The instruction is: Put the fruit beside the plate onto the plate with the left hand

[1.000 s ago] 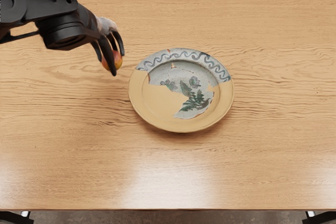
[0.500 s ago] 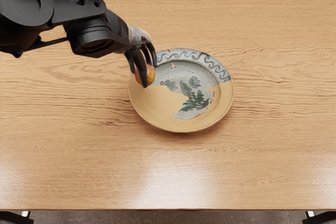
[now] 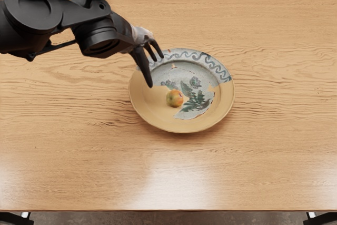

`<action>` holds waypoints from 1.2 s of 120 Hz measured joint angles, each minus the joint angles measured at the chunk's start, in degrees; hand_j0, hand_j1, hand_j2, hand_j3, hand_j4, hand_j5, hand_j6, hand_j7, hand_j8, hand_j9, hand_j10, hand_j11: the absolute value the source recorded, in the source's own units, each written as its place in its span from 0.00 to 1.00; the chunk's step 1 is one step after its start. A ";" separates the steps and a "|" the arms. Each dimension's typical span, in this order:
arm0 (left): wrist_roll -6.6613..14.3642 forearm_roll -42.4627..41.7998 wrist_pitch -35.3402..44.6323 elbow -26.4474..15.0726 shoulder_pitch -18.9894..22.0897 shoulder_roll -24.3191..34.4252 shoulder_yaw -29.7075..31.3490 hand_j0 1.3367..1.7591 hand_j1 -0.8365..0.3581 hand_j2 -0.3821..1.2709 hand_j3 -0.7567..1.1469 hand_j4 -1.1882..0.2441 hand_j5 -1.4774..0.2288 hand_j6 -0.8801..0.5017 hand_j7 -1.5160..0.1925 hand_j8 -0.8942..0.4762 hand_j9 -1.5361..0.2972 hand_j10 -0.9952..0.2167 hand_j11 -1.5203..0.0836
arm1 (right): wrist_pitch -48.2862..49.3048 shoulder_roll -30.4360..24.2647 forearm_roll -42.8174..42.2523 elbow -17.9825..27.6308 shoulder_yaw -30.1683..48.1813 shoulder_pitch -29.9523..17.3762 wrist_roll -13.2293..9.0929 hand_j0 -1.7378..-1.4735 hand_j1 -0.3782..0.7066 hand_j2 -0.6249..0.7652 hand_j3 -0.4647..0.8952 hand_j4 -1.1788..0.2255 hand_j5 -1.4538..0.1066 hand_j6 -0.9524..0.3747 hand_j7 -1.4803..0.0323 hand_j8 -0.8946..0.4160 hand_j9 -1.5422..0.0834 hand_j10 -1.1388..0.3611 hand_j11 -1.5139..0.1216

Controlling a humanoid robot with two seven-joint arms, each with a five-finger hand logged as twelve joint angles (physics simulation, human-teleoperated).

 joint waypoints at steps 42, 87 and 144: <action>-0.42 0.10 -13.94 -4.37 4.62 27.27 -11.16 0.76 0.73 0.27 0.40 0.64 0.66 0.45 0.68 0.46 0.65 0.60 0.73 | -0.01 0.00 0.02 0.00 0.00 0.01 0.00 0.30 0.07 0.44 0.34 0.81 0.90 0.69 0.95 0.66 0.92 0.74 0.90; -4.71 -0.02 -34.68 -10.65 28.42 45.05 -37.68 0.76 0.74 0.26 0.40 0.65 0.67 0.45 0.69 0.47 0.66 0.61 0.74 | -0.01 0.00 0.04 0.00 0.06 0.00 0.00 0.30 0.07 0.44 0.34 0.81 0.90 0.69 0.95 0.66 0.92 0.74 0.90; -4.85 -3.18 -35.83 -4.16 32.83 43.30 -42.34 0.76 0.74 0.26 0.40 0.65 0.67 0.46 0.70 0.47 0.66 0.61 0.74 | -0.03 0.00 0.05 0.00 0.08 0.00 0.00 0.30 0.07 0.44 0.34 0.81 0.90 0.69 0.95 0.66 0.92 0.74 0.90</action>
